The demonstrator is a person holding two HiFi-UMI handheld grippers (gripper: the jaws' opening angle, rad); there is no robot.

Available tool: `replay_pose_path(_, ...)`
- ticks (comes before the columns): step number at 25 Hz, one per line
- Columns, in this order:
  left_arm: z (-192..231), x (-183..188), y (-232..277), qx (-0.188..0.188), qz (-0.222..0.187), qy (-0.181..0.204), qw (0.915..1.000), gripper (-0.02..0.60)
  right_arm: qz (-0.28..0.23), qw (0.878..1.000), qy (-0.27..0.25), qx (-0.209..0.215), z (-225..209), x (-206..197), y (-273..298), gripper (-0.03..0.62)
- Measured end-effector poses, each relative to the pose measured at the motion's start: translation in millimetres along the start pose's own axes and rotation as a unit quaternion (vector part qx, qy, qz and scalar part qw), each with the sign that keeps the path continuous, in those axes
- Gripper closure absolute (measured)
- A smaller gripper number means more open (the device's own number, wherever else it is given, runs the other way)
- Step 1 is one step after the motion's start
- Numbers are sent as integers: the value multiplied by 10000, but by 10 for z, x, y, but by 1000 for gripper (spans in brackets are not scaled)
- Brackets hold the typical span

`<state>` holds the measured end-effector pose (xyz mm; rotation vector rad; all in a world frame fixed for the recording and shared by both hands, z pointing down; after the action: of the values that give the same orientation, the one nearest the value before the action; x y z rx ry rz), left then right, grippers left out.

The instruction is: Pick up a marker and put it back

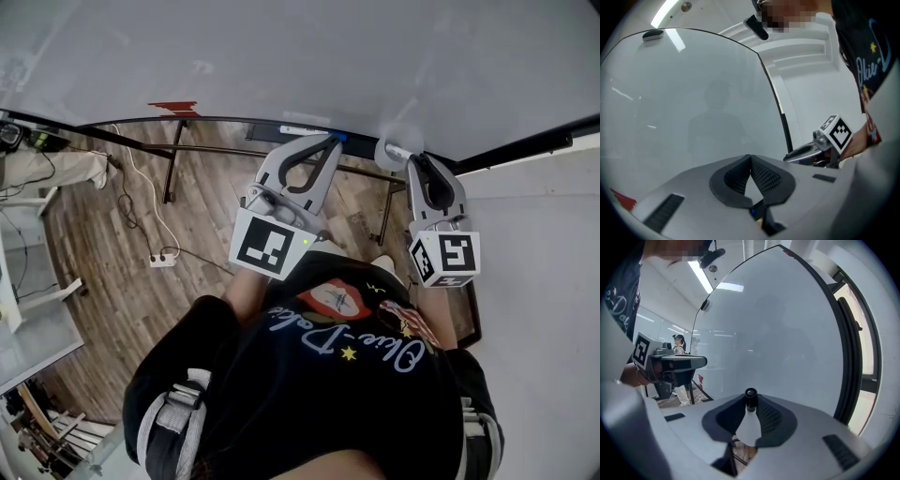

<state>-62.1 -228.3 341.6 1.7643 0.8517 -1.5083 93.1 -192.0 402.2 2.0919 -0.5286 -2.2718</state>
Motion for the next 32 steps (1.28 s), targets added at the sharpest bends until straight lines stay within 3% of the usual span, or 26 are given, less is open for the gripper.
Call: replay_pose_path(32,25,-16,-119,60,-70,-108,9999,578,-759,9964,-294,-242,-61,696,-284,526)
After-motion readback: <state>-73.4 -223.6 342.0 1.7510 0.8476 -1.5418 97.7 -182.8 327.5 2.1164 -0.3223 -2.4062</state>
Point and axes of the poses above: the fingertips, and each gripper's own axes: y forward along the fingers, z to its left, x out of its top, the point moved 3 cm from there along -y, backward along the fingers, and after that the axes turned 2 degrees about -y, right-handed, at the moved point
